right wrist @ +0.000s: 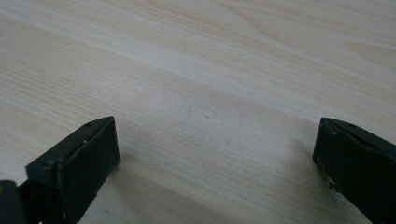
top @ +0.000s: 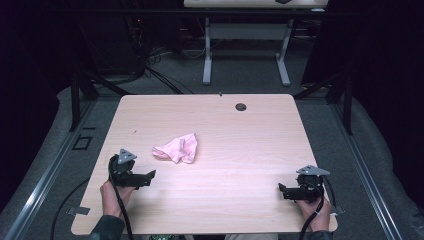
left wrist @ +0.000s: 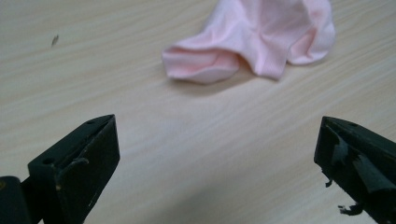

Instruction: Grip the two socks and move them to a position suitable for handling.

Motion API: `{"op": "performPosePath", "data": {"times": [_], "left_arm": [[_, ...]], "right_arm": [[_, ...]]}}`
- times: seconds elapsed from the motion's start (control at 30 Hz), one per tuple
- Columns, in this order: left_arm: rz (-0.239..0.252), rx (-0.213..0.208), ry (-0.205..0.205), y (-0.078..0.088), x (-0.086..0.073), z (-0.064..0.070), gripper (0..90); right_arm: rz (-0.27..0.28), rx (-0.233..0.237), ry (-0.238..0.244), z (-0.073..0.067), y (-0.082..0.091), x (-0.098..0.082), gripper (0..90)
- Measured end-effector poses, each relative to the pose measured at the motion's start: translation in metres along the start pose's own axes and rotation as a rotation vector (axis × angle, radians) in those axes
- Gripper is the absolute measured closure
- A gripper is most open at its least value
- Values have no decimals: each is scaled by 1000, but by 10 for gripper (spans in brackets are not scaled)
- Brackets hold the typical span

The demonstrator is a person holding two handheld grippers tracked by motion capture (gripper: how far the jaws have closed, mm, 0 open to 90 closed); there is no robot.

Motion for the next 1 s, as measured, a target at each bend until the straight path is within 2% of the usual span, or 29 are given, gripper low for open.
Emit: {"op": "performPosePath", "data": {"times": [0.03, 0.1, 0.13, 0.2, 0.37, 0.47, 0.53, 0.57, 0.6, 0.73, 0.87, 1.0], "left_arm": [[8, -11, -11, -3, 11, -1, 3], [13, -18, -17, -5, 17, -1, 6], [15, -32, -31, -11, 27, -2, 11], [12, -39, -42, -17, 37, -4, 27], [-7, -66, -54, -32, 53, -6, 102], [-17, -84, -45, -48, 63, -9, 189], [-47, -81, -66, -57, 64, -10, 277], [-47, -81, -66, -57, 64, -10, 309], [-67, -96, -75, -69, 62, -9, 347], [-131, -130, -71, -90, 51, -4, 417], [-136, -128, -55, -97, 47, -5, 475], [-164, -138, -53, -102, 40, -4, 591]], "right_arm": [[0, 5, -2, -1, 0, 0, 0], [0, 5, -2, -1, 0, 0, 0], [0, 5, -2, -1, 0, 0, 0], [-1, 6, -1, -1, 0, 0, 0], [3, 4, -4, -1, 0, 0, 0], [1, 8, -2, -1, 0, 0, 1], [0, 8, -2, -1, 0, 0, 1], [-3, 8, 1, 0, 0, 0, 1], [-3, 8, 0, 0, 0, 0, 1], [-2, 6, -1, 0, 0, 0, 1], [-2, 6, -2, 0, 0, 0, 2], [-1, 4, -4, 0, 0, 0, 3]]}}
Point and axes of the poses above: each handheld gripper's, and its own axes: y roughly backward along the jaws, x roughly out of its top, z roughly to its right, the point moved 10 cm from there along -y, roughly forward along the jaws, and after that the axes turned 15 degrees about -y, right-handed, at the moved point
